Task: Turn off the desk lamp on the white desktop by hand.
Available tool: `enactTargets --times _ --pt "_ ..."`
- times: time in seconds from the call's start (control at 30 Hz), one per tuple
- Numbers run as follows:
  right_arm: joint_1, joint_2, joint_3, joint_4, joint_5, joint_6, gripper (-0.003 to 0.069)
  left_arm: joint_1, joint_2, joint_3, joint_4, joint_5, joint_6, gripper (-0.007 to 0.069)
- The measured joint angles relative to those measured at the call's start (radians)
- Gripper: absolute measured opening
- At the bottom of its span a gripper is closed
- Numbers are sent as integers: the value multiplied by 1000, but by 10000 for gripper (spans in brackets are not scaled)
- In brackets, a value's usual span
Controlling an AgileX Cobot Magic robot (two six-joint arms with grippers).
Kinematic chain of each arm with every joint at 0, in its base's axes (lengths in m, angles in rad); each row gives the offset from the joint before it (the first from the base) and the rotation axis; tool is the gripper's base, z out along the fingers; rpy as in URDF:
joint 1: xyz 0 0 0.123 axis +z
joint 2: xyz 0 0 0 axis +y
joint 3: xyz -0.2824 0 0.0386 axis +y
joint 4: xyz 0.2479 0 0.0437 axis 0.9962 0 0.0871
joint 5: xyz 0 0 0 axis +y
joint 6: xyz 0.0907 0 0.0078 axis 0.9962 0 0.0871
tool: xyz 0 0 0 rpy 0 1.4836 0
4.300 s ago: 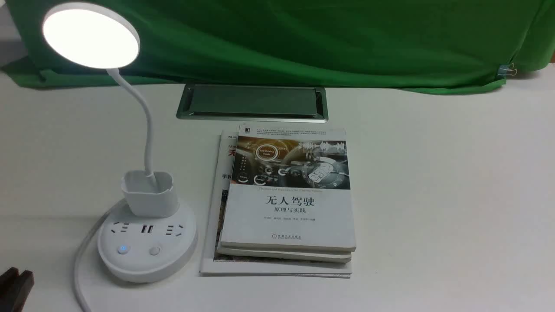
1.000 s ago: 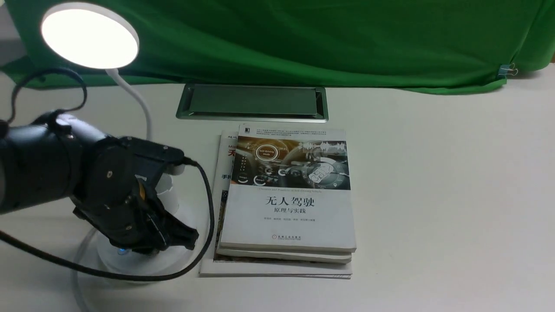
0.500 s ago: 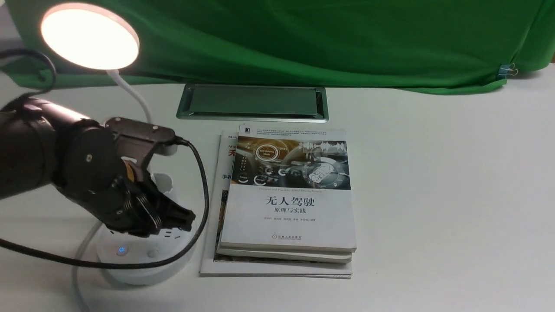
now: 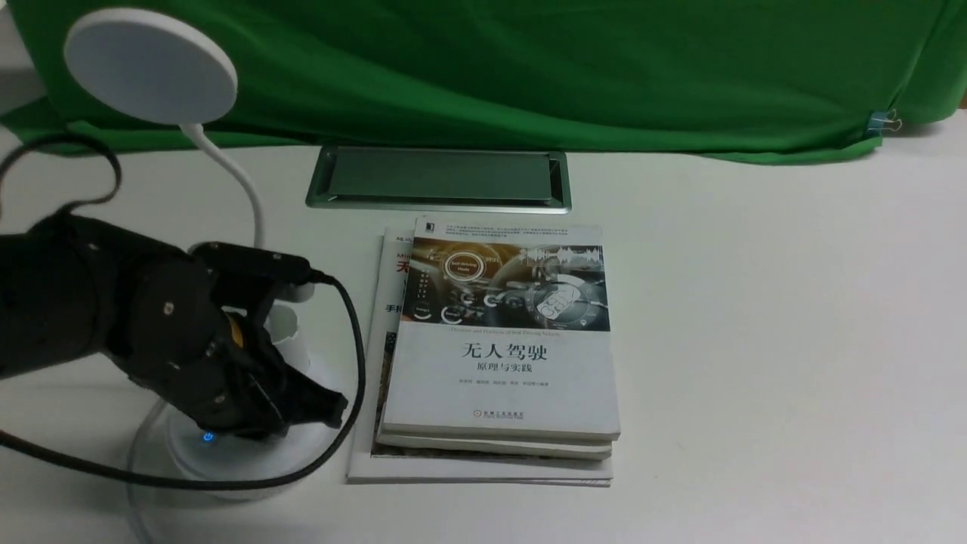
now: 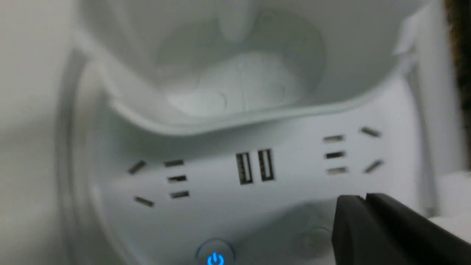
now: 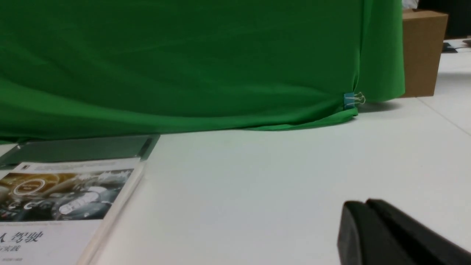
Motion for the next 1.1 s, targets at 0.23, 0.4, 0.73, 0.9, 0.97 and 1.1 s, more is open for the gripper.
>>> enactTargets --times 0.23,0.4,0.73,0.9,0.97,1.1 --pt "0 0 0 0 0 0 36 0 -174 -25 -25 12 4 11" --pt "0 0 0 0 0 0 36 0 -444 66 -113 -23 10 11" --pt "0 0 0 0 0 0 36 0 -1037 336 -2 -326 28 11" --pt "0 0 0 0 0 0 36 0 -1247 363 29 -342 41 18" --pt "0 0 0 0 0 0 36 0 -1270 363 31 -345 41 17" --pt "0 0 0 0 -1 0 36 0 -1313 366 31 -355 41 18"
